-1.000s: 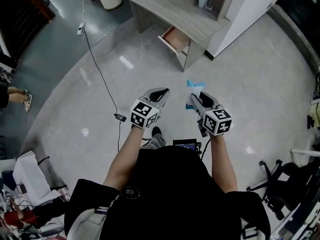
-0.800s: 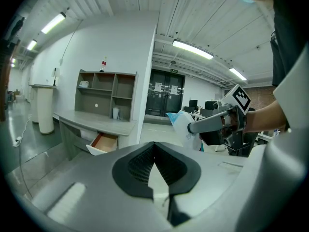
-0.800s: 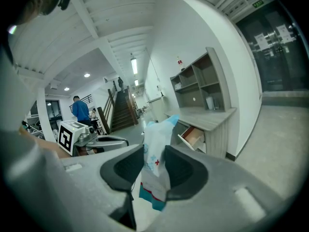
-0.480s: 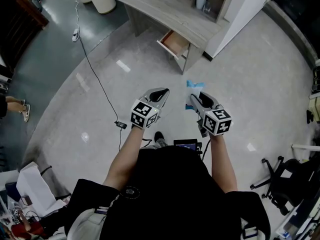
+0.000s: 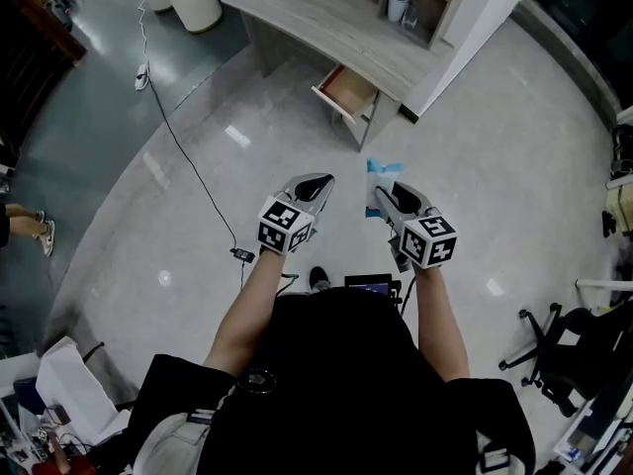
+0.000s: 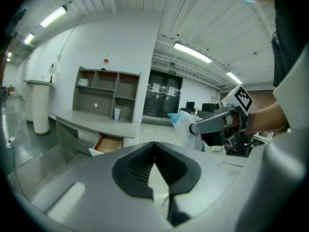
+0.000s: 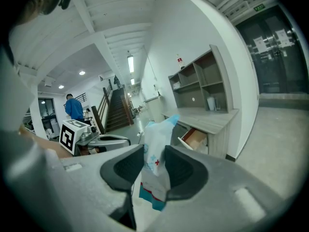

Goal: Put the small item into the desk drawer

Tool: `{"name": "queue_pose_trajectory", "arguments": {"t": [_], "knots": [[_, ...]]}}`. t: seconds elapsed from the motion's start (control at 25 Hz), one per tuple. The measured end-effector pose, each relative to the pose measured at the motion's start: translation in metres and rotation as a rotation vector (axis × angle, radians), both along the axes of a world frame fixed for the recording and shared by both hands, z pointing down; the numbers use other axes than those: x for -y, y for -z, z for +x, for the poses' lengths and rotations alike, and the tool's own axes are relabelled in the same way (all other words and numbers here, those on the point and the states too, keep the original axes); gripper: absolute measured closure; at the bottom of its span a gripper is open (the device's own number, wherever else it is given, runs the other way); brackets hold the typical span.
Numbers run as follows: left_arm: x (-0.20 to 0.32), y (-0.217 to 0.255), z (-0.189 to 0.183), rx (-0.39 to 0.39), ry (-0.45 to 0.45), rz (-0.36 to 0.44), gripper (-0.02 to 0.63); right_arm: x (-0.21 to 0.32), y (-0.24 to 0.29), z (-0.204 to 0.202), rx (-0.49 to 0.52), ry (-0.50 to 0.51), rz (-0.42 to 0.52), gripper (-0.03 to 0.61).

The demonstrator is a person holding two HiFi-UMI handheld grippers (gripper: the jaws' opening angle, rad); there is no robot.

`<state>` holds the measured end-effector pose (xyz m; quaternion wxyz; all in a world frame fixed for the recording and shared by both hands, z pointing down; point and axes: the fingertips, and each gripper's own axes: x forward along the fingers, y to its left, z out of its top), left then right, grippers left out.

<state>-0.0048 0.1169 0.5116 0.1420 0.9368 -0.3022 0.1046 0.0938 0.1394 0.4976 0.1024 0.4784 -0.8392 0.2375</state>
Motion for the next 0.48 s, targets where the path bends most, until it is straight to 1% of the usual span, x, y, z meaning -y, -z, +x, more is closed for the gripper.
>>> {"name": "queue_pose_trajectory", "arguments": {"t": [0.48], "knots": [[0.009,-0.006,-0.028,-0.016,0.001,-0.012,0.612,0.010,-0.003,-0.030,-0.020,0.006,-0.009,0.442]]}}
